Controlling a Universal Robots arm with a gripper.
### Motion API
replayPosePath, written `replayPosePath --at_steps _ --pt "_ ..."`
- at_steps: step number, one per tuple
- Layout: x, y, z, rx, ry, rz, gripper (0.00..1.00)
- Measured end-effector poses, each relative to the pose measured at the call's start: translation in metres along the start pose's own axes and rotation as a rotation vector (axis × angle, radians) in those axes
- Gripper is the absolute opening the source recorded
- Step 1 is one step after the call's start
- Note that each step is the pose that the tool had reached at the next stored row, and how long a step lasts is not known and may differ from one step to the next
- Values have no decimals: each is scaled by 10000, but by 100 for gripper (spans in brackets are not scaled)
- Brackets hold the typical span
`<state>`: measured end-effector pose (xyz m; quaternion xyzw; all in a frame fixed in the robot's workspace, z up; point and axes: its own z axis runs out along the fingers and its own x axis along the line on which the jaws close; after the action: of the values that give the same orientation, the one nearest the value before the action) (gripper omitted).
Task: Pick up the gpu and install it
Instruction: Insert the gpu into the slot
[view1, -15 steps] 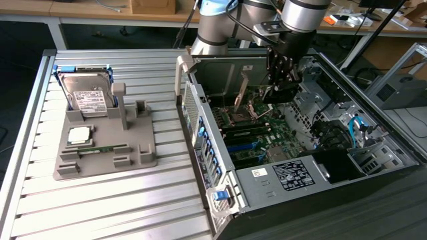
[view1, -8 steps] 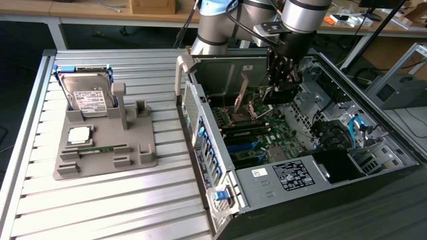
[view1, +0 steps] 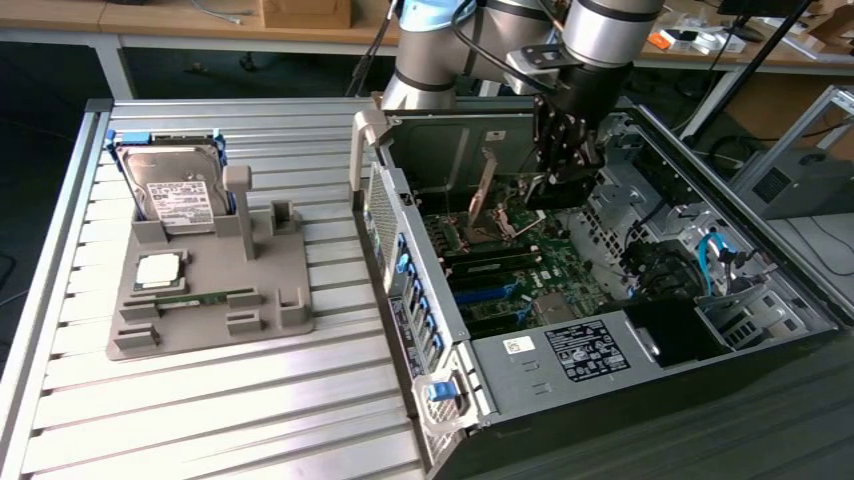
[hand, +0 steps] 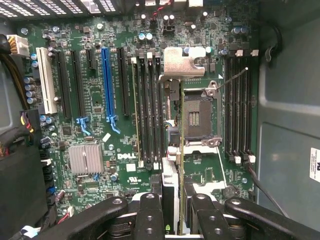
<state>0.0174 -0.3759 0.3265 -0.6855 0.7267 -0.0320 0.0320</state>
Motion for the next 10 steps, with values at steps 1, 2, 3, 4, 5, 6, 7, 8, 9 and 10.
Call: replayPosePath --at_steps 1,2,3,4,5,6,7,8,9,10 --pt "2 1 0 0 0 0 27" --pt "3 3 0 0 0 0 27" --pt "5 4 0 0 0 0 27" --pt "6 6 1 0 1 1 27" --pt "7 11 1 0 1 1 27" --pt "8 14 1 0 1 0 27" --pt "8 16 1 0 0 0 27" --pt "9 19 1 0 0 0 27" --pt "10 22 2 0 0 0 27" --pt "10 24 2 0 0 0 27"
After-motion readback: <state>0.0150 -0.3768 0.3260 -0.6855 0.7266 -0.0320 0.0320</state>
